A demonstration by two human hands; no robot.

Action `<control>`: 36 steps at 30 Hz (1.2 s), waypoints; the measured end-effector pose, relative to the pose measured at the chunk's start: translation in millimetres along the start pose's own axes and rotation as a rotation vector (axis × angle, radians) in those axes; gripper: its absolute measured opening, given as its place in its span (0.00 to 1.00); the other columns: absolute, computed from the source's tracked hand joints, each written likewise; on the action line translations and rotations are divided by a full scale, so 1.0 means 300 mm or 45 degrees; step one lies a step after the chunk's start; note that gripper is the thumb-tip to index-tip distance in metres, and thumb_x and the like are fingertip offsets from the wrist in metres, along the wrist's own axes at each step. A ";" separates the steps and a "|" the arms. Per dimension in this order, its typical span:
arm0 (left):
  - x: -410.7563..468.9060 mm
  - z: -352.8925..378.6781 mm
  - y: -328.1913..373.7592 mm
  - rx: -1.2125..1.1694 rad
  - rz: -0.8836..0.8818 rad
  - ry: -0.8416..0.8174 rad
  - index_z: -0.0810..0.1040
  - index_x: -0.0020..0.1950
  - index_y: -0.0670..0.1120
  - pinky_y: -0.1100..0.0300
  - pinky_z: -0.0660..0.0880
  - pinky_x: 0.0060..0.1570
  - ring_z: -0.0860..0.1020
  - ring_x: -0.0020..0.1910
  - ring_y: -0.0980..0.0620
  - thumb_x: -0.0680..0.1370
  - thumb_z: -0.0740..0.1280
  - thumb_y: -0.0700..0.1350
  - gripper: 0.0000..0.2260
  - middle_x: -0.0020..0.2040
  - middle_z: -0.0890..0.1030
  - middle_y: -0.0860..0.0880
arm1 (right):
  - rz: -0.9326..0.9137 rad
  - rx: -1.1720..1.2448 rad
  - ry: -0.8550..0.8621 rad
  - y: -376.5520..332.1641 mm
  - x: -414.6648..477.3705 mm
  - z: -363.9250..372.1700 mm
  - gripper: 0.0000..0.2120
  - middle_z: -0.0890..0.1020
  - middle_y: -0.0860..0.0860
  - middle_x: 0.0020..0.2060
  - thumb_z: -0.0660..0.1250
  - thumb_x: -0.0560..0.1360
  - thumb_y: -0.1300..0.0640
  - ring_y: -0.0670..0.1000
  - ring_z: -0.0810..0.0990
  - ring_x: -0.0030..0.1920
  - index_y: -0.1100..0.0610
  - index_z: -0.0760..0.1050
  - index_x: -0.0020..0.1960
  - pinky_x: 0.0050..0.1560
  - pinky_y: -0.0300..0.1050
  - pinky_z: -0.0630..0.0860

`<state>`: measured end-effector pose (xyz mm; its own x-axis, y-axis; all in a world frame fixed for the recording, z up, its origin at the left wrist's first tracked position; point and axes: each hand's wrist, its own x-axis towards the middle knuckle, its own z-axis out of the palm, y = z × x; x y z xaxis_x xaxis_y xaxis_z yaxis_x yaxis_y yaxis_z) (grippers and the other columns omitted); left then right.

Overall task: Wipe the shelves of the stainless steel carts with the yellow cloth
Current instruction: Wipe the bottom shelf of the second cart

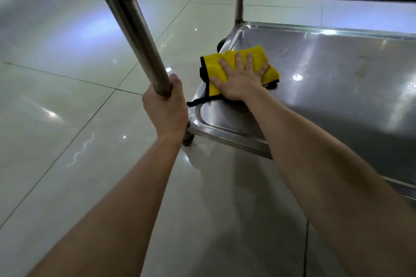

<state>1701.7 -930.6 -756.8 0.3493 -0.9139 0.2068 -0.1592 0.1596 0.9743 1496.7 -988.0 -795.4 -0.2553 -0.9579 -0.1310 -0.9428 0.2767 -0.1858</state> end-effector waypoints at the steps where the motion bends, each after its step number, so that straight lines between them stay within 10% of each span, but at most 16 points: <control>1: -0.003 0.002 0.003 0.007 0.001 0.013 0.70 0.39 0.36 0.35 0.78 0.40 0.74 0.33 0.36 0.79 0.70 0.54 0.22 0.36 0.73 0.30 | -0.016 0.002 0.003 -0.016 -0.032 0.006 0.42 0.41 0.54 0.87 0.41 0.78 0.21 0.66 0.37 0.85 0.37 0.42 0.86 0.72 0.85 0.33; 12: -0.016 -0.012 0.055 0.123 -0.034 -0.030 0.75 0.42 0.31 0.41 0.80 0.40 0.80 0.35 0.34 0.79 0.69 0.53 0.23 0.37 0.79 0.30 | -0.287 0.004 0.060 -0.053 -0.471 0.097 0.31 0.42 0.47 0.88 0.42 0.85 0.31 0.56 0.37 0.87 0.36 0.45 0.86 0.77 0.79 0.34; 16: -0.003 -0.018 0.057 0.168 -0.079 -0.047 0.82 0.45 0.35 0.52 0.81 0.34 0.81 0.28 0.52 0.79 0.70 0.55 0.21 0.32 0.83 0.45 | -0.224 0.038 0.075 0.172 -0.577 0.075 0.32 0.44 0.44 0.88 0.44 0.84 0.28 0.54 0.39 0.87 0.33 0.47 0.86 0.79 0.76 0.34; 22: -0.188 0.035 0.075 0.513 0.119 0.415 0.73 0.62 0.41 0.48 0.75 0.62 0.79 0.58 0.42 0.76 0.72 0.60 0.26 0.58 0.78 0.44 | 0.027 0.058 0.109 0.549 -0.738 0.027 0.35 0.43 0.42 0.87 0.43 0.79 0.24 0.53 0.39 0.87 0.31 0.47 0.85 0.80 0.74 0.35; 26: -0.460 0.206 0.070 0.586 0.661 -0.072 0.75 0.62 0.40 0.45 0.74 0.60 0.76 0.56 0.40 0.81 0.72 0.53 0.19 0.56 0.76 0.42 | 0.042 0.076 0.102 0.594 -0.760 0.012 0.36 0.42 0.42 0.87 0.43 0.79 0.23 0.53 0.38 0.87 0.32 0.46 0.85 0.79 0.74 0.33; 29: -0.487 0.322 0.070 0.742 0.664 -0.429 0.76 0.65 0.38 0.42 0.72 0.61 0.77 0.61 0.37 0.84 0.68 0.53 0.19 0.60 0.78 0.40 | 0.027 0.091 0.113 0.590 -0.756 0.012 0.36 0.43 0.43 0.87 0.44 0.80 0.23 0.54 0.39 0.87 0.32 0.46 0.85 0.79 0.75 0.34; 36: -0.229 0.283 -0.078 1.267 0.526 -0.419 0.70 0.77 0.41 0.37 0.60 0.79 0.69 0.76 0.35 0.85 0.57 0.63 0.30 0.73 0.74 0.35 | -0.039 0.055 0.088 0.635 -0.741 0.007 0.37 0.41 0.44 0.87 0.43 0.79 0.22 0.54 0.36 0.86 0.32 0.44 0.85 0.78 0.76 0.32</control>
<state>1602.9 -903.4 -801.4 -0.1379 -0.9375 0.3195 -0.9233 0.2384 0.3011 1374.3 -722.2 -803.6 -0.2420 -0.9686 -0.0570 -0.9407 0.2486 -0.2308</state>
